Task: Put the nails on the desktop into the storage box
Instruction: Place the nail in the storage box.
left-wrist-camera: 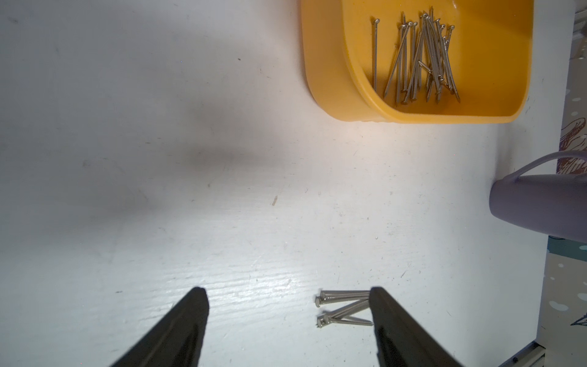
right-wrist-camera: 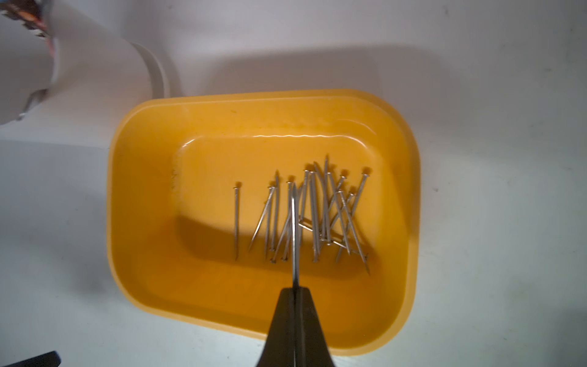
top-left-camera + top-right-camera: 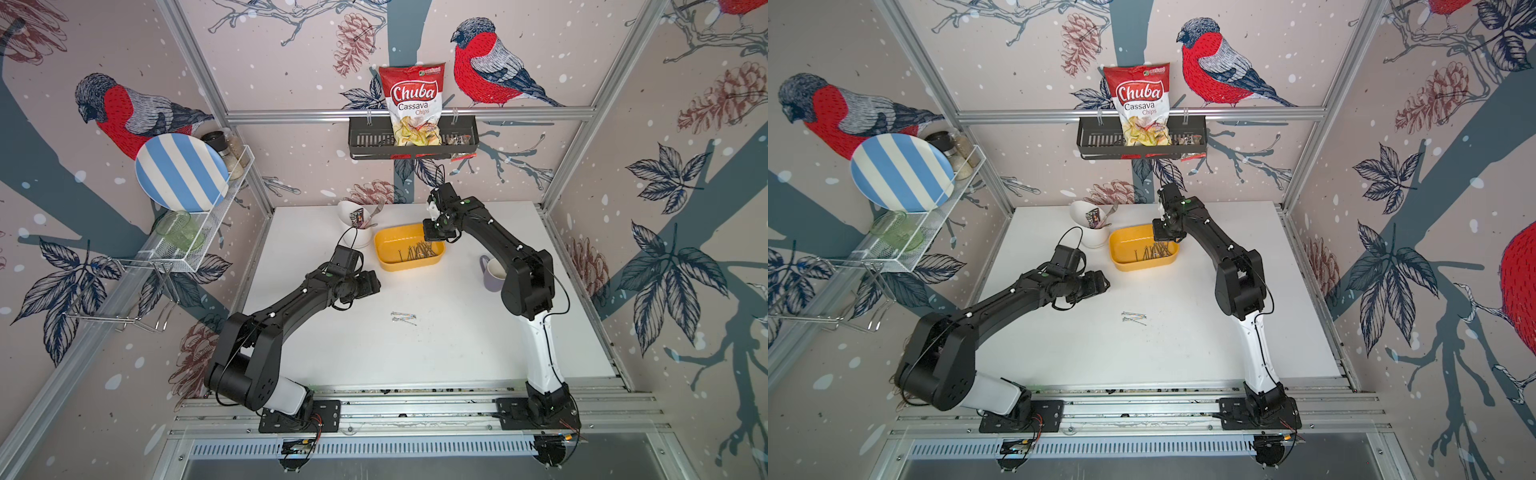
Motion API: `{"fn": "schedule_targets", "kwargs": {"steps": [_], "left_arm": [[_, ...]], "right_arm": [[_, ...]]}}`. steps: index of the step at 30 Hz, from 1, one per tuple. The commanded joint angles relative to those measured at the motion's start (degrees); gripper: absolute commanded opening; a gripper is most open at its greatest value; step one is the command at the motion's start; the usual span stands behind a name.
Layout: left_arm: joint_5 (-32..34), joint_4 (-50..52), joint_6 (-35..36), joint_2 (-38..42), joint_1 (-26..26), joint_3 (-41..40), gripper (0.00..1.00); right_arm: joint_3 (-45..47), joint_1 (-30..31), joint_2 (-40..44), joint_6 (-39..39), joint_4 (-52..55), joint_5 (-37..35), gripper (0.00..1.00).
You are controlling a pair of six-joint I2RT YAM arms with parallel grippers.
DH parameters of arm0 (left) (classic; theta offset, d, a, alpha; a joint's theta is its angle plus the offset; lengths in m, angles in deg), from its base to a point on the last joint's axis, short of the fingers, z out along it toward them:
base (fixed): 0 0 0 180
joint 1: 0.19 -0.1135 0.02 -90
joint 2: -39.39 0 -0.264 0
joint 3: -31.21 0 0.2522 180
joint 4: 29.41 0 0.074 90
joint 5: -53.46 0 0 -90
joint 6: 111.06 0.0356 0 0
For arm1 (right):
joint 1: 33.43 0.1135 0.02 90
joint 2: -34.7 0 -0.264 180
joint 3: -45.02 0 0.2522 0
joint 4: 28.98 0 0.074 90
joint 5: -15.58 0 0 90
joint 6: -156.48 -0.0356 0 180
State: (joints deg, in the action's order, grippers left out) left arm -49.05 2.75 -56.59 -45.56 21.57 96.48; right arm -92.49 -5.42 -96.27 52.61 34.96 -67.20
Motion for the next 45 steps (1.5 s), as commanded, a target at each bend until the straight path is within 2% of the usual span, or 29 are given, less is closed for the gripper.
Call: {"fn": "schedule_targets", "kwargs": {"steps": [1,13,19,31,38,45], "left_arm": [[-1.1,0.51,0.67,-0.6,-0.31,0.49,0.82],[-2.17,2.04,2.28,-3.65,-0.31,3.15,0.82],[-1.99,2.57,3.31,-3.87,-0.31,3.42,0.83],[-2.8,1.65,3.84,-7.21,-0.31,7.06,0.83],[-1.22,2.26,4.13,-7.43,-0.31,9.47,0.83],[-0.6,1.28,4.68,-8.62,-0.31,11.03,0.84]], "right_arm": [[-0.55,-0.47,-1.77,-1.19,-0.2,-0.13,0.0],[4.09,0.15,-5.39,-1.59,-3.43,0.51,0.0],[3.57,0.51,-6.05,-1.79,-3.28,0.6,0.0],[4.09,2.42,-2.46,-0.91,-2.6,1.21,0.28],[1.42,3.86,1.96,0.17,-2.33,0.4,0.31],[6.6,5.86,10.08,2.57,-3.58,-0.65,0.32]]}}
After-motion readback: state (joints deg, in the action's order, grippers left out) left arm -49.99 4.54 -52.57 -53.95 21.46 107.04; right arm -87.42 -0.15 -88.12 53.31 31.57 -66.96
